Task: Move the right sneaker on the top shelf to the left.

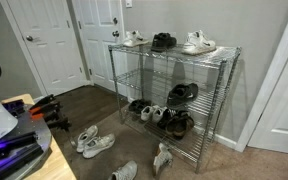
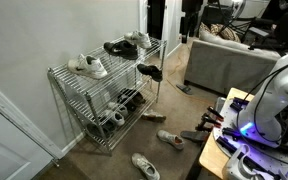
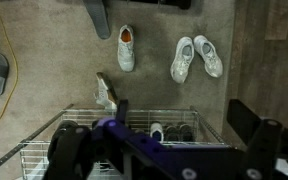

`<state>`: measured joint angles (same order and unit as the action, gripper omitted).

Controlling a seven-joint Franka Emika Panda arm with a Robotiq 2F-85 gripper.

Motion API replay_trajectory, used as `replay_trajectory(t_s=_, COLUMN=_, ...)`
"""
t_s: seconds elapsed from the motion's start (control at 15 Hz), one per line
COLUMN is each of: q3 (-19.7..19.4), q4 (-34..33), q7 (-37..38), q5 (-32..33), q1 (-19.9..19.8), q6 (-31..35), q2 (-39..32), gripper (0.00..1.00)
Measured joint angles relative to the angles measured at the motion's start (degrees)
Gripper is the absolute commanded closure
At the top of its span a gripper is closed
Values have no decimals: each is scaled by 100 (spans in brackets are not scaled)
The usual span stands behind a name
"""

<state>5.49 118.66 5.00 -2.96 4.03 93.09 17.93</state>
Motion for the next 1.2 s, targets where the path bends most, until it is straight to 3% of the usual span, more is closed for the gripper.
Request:
replay_trajectory(t_s=0.27, q3=-31, q4=-462, q7=-30, q5=0, q1=-1, q6=804, q2=-1101, gripper=0)
replay_trajectory(t_s=0.67, q3=-289, q4=-2053, q7=-95, q5=5, q1=-88, q6=1460, q2=-2973, gripper=0)
replay_trajectory(t_s=1.0, q3=-461, q4=-3187, q7=-143, q5=-2, q1=-329, q6=1688, q2=-3825, gripper=0)
replay_trajectory(t_s=1.2, q3=-533, q4=-3644, q7=-143, q5=-2, q1=-404, q6=2205, q2=-4215, gripper=0)
